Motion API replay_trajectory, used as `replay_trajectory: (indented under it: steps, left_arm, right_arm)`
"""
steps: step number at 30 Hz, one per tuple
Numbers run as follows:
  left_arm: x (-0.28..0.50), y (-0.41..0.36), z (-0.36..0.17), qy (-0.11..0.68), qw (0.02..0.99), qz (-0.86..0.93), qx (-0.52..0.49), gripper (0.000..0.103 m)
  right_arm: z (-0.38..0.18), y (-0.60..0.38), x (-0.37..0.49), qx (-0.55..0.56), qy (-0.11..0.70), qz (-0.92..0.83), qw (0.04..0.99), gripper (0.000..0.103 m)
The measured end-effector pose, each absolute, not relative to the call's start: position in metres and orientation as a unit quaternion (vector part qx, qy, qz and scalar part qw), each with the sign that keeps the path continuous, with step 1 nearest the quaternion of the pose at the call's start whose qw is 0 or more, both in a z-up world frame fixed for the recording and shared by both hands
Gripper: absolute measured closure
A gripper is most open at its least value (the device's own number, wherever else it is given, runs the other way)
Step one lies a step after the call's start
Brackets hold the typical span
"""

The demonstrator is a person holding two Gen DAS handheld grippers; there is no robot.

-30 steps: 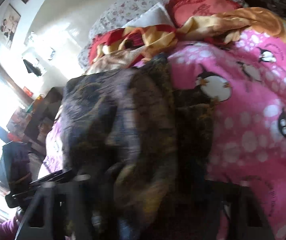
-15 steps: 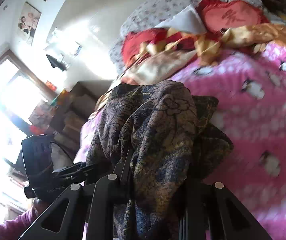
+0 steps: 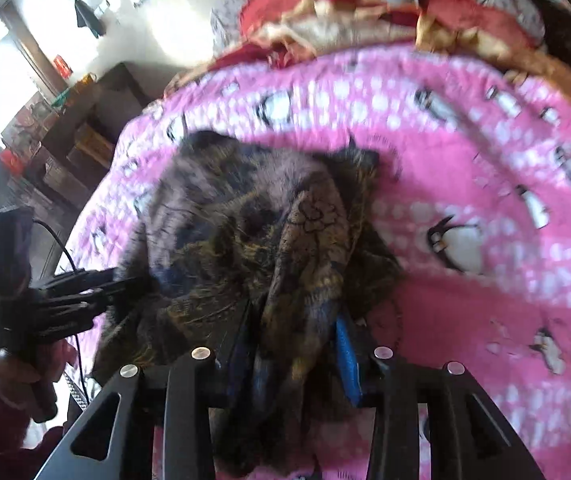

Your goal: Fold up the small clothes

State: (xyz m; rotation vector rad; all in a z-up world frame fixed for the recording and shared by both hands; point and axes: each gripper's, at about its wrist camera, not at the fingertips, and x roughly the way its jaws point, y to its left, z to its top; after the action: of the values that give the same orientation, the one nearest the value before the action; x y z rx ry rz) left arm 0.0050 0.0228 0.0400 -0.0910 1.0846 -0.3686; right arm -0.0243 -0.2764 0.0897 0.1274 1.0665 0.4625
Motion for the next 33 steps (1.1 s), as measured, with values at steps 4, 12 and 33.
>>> replay_trajectory:
  steps: [4, 12, 33]
  left_arm:
    - [-0.005, 0.025, 0.051, 0.492, 0.856, -0.156, -0.030, 0.061]
    - [-0.011, 0.014, 0.063, 0.455, 0.881, -0.126, -0.033, 0.043]
    - [-0.035, 0.006, 0.090, 0.405, 0.910, -0.082, -0.014, 0.043]
  right_arm:
    - [0.119, -0.267, -0.042, 0.052, 0.463, 0.246, 0.850, 0.066]
    - [0.065, -0.216, -0.072, -0.038, 0.504, 0.250, 0.826, 0.069]
    - [0.113, -0.232, -0.085, 0.013, 0.447, 0.136, 0.884, 0.043]
